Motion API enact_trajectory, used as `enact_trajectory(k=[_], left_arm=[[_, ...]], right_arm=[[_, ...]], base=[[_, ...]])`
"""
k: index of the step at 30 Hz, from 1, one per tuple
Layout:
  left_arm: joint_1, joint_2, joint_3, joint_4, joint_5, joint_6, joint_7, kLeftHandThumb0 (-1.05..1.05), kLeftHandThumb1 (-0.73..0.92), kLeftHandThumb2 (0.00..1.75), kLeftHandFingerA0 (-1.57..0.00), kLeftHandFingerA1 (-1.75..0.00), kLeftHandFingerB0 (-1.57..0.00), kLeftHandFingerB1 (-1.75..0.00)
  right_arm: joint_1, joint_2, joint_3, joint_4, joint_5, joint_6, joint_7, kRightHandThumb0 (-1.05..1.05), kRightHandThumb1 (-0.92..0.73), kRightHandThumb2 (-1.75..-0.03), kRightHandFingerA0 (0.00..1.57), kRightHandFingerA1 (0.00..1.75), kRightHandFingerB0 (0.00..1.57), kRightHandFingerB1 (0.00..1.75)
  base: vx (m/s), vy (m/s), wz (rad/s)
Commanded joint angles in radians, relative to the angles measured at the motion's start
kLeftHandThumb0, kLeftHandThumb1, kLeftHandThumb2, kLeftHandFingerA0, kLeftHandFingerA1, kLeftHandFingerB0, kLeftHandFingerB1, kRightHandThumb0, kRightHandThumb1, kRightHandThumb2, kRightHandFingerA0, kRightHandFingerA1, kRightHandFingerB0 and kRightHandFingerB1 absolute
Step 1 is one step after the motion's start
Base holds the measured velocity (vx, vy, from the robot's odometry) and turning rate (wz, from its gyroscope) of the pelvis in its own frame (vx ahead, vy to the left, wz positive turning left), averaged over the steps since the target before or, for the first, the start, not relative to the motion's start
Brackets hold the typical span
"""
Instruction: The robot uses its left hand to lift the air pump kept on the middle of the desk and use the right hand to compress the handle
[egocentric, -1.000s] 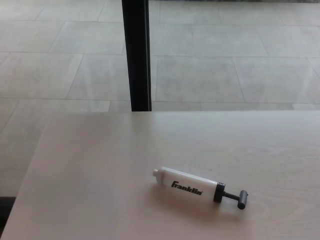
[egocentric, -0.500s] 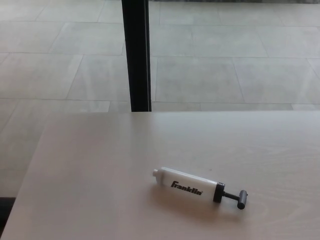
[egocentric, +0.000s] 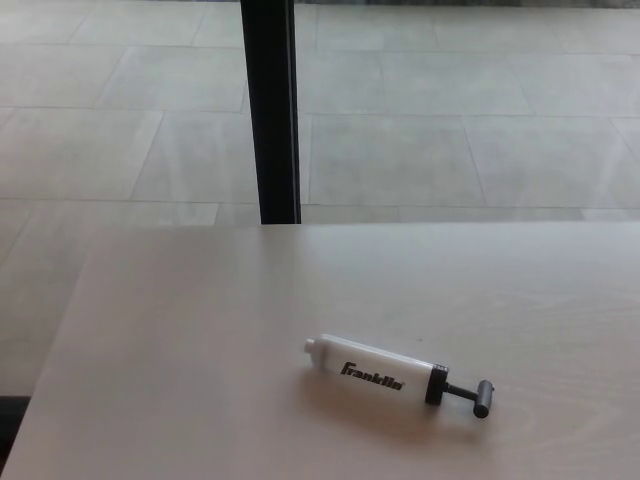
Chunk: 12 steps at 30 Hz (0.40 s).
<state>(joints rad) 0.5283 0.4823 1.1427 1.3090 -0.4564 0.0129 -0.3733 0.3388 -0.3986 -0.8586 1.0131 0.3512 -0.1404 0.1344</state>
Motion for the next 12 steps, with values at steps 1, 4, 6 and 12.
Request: enact_trajectory(k=[1, 4, 6, 12], left_arm=[[-0.011, 0.026, 0.009, 0.004, -0.086, -0.002, -0.017, -0.54, 0.52, 0.96, -0.51, -0.79, -0.28, -0.63], [-0.027, 0.048, -0.003, -0.007, -0.099, 0.018, -0.027, -0.59, 0.51, 0.97, -0.55, -0.82, -0.29, -0.65], [-0.066, 0.089, -0.043, -0.003, -0.068, 0.018, 0.011, -0.60, 0.57, 1.02, -0.56, -0.83, -0.29, -0.66], [-0.135, 0.127, -0.184, 0.018, 0.004, -0.049, 0.053, -0.67, 0.68, 0.60, -0.63, -0.71, -0.49, -0.59]], right_arm=[[-0.001, -0.008, -0.010, -0.028, 0.061, -0.008, 0.021, -0.86, -0.83, -0.66, 0.38, 1.22, 0.17, 0.66], [-0.044, -0.046, -0.061, -0.027, 0.124, 0.067, -0.014, -0.83, -0.84, -0.61, 0.35, 1.26, 0.11, 0.69], [-0.081, -0.081, -0.094, -0.015, 0.148, 0.091, -0.037, -0.80, -0.66, -0.99, 0.36, 0.85, 0.10, 0.64], [-0.092, -0.082, -0.053, 0.038, 0.105, 0.027, -0.022, -0.81, -0.66, -1.10, 0.38, 0.81, 0.19, 0.63]], base=[[0.00, 0.000, 0.00], [0.00, 0.000, 0.00], [0.00, 0.000, 0.00], [0.00, 0.000, 0.00]])
